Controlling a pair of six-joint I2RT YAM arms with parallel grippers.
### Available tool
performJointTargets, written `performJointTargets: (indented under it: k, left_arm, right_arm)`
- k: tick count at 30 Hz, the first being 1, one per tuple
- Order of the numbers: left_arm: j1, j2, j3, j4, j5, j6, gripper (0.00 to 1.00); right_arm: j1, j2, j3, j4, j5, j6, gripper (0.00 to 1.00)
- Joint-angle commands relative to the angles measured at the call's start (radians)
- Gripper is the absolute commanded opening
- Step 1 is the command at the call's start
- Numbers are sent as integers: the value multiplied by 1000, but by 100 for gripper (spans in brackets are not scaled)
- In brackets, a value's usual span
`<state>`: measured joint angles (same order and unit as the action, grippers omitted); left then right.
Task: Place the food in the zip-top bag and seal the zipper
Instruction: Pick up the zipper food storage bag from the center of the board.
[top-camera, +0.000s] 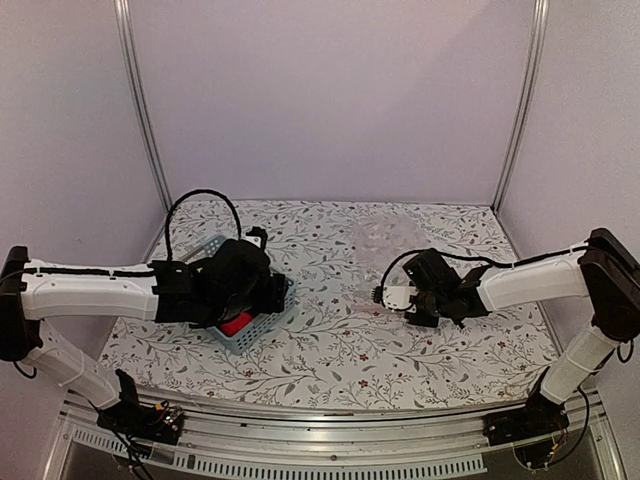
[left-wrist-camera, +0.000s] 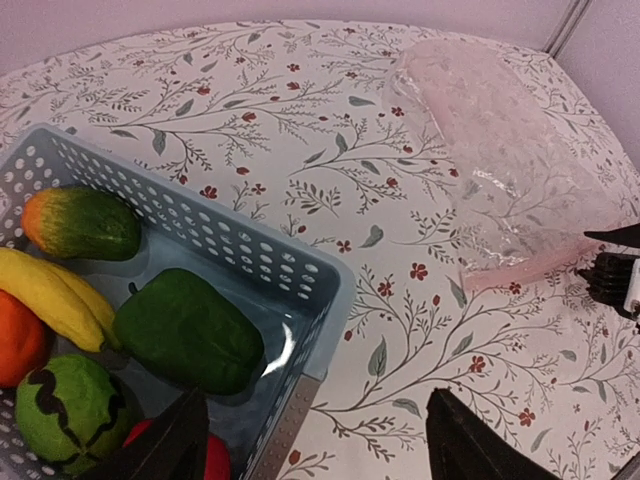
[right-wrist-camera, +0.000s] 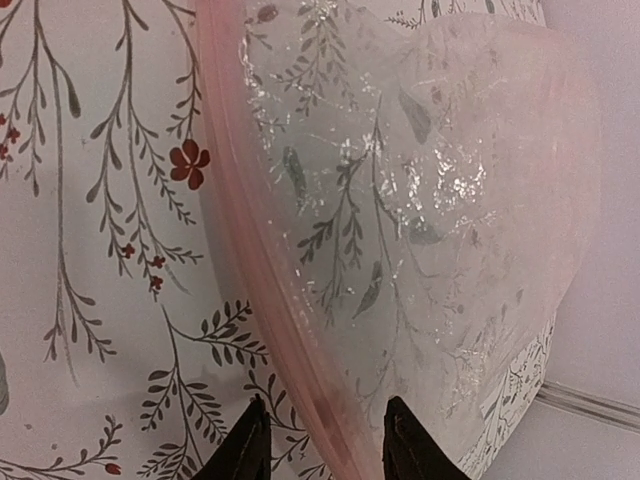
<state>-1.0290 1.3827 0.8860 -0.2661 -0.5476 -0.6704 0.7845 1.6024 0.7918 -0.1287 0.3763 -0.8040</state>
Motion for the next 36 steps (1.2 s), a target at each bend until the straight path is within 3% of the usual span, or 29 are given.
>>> performJointTargets:
  k: [1, 7, 14, 18, 25, 30, 32, 36]
  left_arm:
    - [6, -37, -19, 14, -8, -11, 74]
    - [7, -32, -20, 15, -13, -7, 74]
    - [9, -41, 7, -89, -65, 3, 75]
    - [31, -64, 15, -208, -98, -13, 79]
    - [119, -143, -16, -341, -34, -20, 82]
    - [208, -190, -32, -382, 74, 26, 84]
    - [240, -193, -27, -413, 109, 37, 89]
    - [320, -165, -6, -480, 158, 52, 89]
  right_arm:
    - [-1, 48, 34, 50, 36, 2, 38]
    - [-19, 93, 30, 108, 94, -12, 32]
    - [-76, 86, 71, 152, 103, -4, 0]
    - [-100, -17, 180, -35, -48, 84, 0]
    - [-129, -42, 339, -298, -299, 224, 0]
    - [-141, -34, 354, -312, -405, 277, 0]
    - [-148, -26, 363, -307, -418, 282, 0]
    - [-149, -18, 373, -307, -427, 285, 0]
